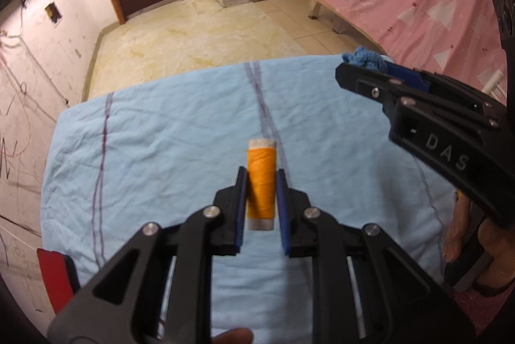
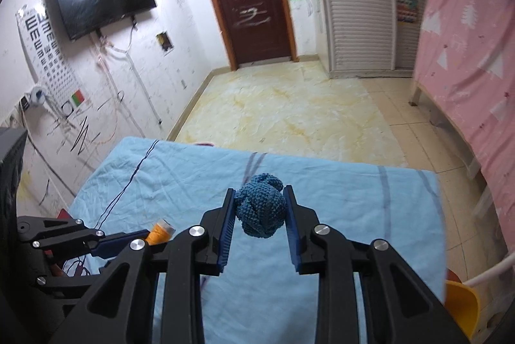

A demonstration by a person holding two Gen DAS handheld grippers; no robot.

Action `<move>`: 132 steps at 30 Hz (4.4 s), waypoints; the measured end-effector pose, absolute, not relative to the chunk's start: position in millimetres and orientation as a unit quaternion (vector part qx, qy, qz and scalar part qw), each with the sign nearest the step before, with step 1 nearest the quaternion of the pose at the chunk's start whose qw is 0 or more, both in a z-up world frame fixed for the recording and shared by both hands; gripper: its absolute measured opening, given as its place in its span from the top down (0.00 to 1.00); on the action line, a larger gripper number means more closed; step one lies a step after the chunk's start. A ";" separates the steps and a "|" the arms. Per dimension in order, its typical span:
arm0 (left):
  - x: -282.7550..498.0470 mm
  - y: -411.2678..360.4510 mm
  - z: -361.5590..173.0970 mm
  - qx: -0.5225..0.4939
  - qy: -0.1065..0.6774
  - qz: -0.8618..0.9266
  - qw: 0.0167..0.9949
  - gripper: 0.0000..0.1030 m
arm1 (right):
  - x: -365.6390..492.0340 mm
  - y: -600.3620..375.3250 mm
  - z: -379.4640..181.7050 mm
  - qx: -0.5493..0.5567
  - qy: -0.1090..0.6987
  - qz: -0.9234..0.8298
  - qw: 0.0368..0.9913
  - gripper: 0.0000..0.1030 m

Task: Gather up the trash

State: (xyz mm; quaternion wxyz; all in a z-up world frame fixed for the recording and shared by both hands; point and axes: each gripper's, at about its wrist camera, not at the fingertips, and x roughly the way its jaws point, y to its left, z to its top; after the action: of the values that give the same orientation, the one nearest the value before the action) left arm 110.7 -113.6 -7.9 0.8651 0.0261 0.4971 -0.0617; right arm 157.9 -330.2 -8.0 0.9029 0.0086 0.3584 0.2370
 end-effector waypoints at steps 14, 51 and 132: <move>97.6 -203.4 -4.0 0.077 0.484 -0.116 0.864 0.84 | 111.9 -468.6 -4.2 0.086 0.329 0.148 0.929 0.78; 92.8 -395.9 -28.2 0.076 0.489 -0.282 0.822 0.78 | 46.1 -632.1 -102.7 0.159 0.368 0.006 0.916 0.77; 27.9 -26.2 -41.3 -0.004 0.330 0.020 0.944 0.07 | 29.1 -355.5 -50.1 0.099 0.275 0.194 0.937 0.08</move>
State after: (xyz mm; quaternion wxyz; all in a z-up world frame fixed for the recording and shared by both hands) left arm 27.9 -26.2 -41.3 0.9437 -0.0036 0.3303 0.0200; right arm 29.1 -355.5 -50.1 0.9365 0.0986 0.2752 0.1936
